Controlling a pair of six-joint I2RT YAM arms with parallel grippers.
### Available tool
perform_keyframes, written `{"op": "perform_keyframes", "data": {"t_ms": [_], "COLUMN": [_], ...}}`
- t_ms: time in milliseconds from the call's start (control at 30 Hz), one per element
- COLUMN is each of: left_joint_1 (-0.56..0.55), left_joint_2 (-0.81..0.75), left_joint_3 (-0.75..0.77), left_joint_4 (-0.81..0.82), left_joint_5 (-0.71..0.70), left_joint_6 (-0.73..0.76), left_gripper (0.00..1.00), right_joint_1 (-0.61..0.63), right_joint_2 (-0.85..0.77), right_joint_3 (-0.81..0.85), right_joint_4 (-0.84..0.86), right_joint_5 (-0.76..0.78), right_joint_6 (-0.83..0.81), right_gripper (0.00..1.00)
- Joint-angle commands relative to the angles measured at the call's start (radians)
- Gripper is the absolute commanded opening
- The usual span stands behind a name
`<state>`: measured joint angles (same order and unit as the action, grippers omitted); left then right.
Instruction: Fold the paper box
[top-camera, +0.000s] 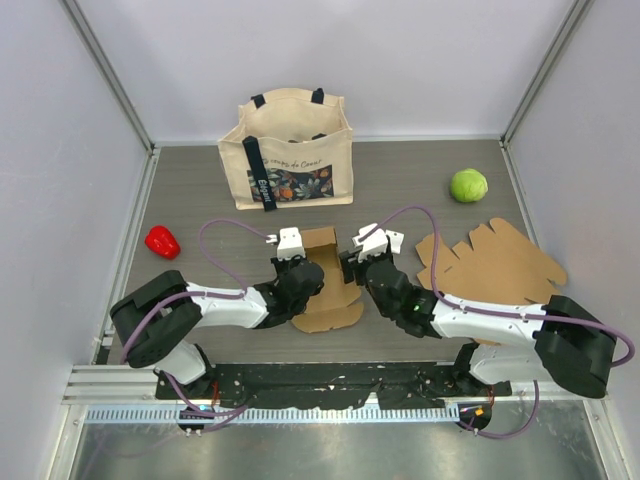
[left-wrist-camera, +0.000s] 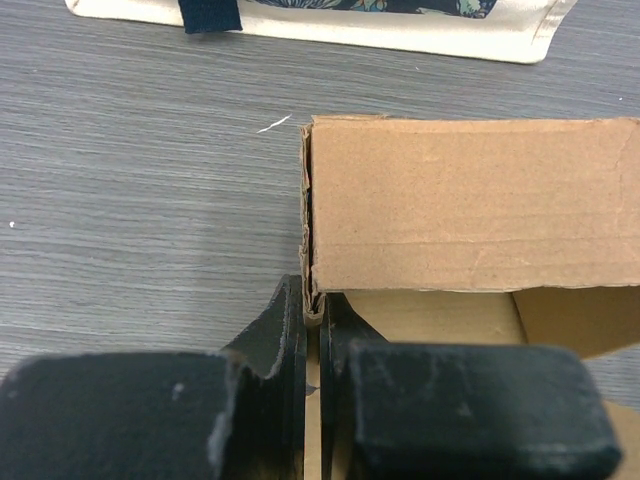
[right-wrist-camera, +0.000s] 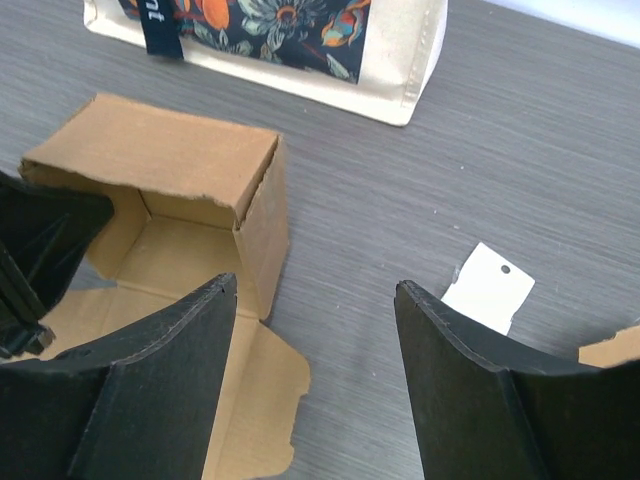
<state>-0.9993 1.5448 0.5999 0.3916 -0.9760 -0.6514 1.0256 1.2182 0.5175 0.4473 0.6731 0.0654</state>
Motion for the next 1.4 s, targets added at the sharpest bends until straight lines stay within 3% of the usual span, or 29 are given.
{"op": "perform_keyframes", "data": {"t_ms": [0, 67, 167, 233, 300, 367, 400, 633, 833, 867, 900, 933, 1000, 1067, 1100, 1133, 1200, 1233, 1333, 1367], "left_joint_1": [0.004, 0.004, 0.004, 0.004, 0.004, 0.005, 0.005, 0.005, 0.005, 0.004, 0.005, 0.005, 0.005, 0.004, 0.004, 0.005, 0.005, 0.005, 0.001, -0.025], "left_joint_2": [-0.006, -0.005, -0.003, 0.000, 0.001, 0.003, 0.005, -0.009, -0.077, -0.089, -0.132, -0.162, -0.248, -0.418, -0.478, -0.597, -0.702, -0.789, -0.809, -0.748], "left_joint_3": [0.020, 0.024, 0.024, 0.023, 0.024, 0.023, 0.024, 0.011, -0.020, -0.020, -0.015, -0.006, 0.009, 0.014, 0.015, 0.021, 0.035, 0.029, 0.073, 0.139], "left_joint_4": [0.013, 0.007, 0.009, 0.009, 0.004, 0.003, 0.001, -0.002, -0.032, -0.069, -0.101, -0.211, -0.351, -0.568, -0.630, -0.746, -0.799, -0.771, -0.811, -0.847], "left_joint_5": [-0.049, -0.050, -0.035, -0.020, -0.010, -0.004, -0.004, 0.005, 0.057, 0.062, 0.077, 0.088, 0.123, 0.170, 0.237, 0.284, 0.383, 0.555, 0.831, 0.856], "left_joint_6": [-0.008, -0.007, -0.004, -0.002, -0.004, -0.004, -0.004, -0.016, -0.050, -0.068, -0.076, -0.091, -0.167, -0.247, -0.263, -0.280, -0.245, -0.200, -0.071, -0.035], "left_gripper": [0.00, 0.00, 0.00, 0.00, 0.00, 0.00, 0.00, 0.00, 0.02, 0.08, 0.27, 0.39, 0.62, 0.74, 0.87, 0.88, 0.86, 0.86, 0.86, 0.84], "right_joint_1": [-0.004, -0.005, -0.051, -0.120, -0.215, -0.289, -0.306, -0.366, -0.369, -0.369, -0.369, -0.371, -0.375, -0.386, -0.387, -0.386, -0.391, -0.392, -0.406, -0.415], "right_joint_2": [-0.028, -0.020, 0.001, 0.024, 0.009, -0.008, -0.011, 0.101, 0.208, 0.214, 0.219, 0.221, 0.216, 0.204, 0.193, 0.185, 0.172, 0.173, 0.193, 0.201], "right_joint_3": [-0.014, -0.010, 0.048, 0.100, 0.081, 0.050, 0.024, -0.051, -0.025, -0.024, -0.010, 0.002, 0.025, 0.036, 0.047, 0.050, 0.050, 0.053, 0.091, 0.096], "right_joint_4": [-0.064, -0.068, -0.207, -0.379, -0.435, -0.430, -0.408, -0.216, -0.170, -0.168, -0.188, -0.209, -0.271, -0.314, -0.329, -0.341, -0.344, -0.354, -0.436, -0.441], "right_joint_5": [-0.026, -0.030, -0.015, -0.169, -0.413, -0.568, -0.724, -0.975, -1.015, -1.008, -1.009, -1.009, -0.997, -1.014, -1.015, -1.018, -1.038, -1.047, -1.098, -1.116], "right_joint_6": [0.037, 0.062, 0.164, 0.305, 0.371, 0.393, 0.413, 0.467, 0.502, 0.519, 0.527, 0.530, 0.559, 0.579, 0.596, 0.594, 0.594, 0.596, 0.583, 0.590], "right_gripper": [0.70, 0.70, 0.72, 0.72, 0.73, 0.74, 0.74, 0.72, 0.49, 0.36, 0.29, 0.18, 0.10, 0.01, 0.01, 0.01, 0.01, 0.01, 0.01, 0.01]}}
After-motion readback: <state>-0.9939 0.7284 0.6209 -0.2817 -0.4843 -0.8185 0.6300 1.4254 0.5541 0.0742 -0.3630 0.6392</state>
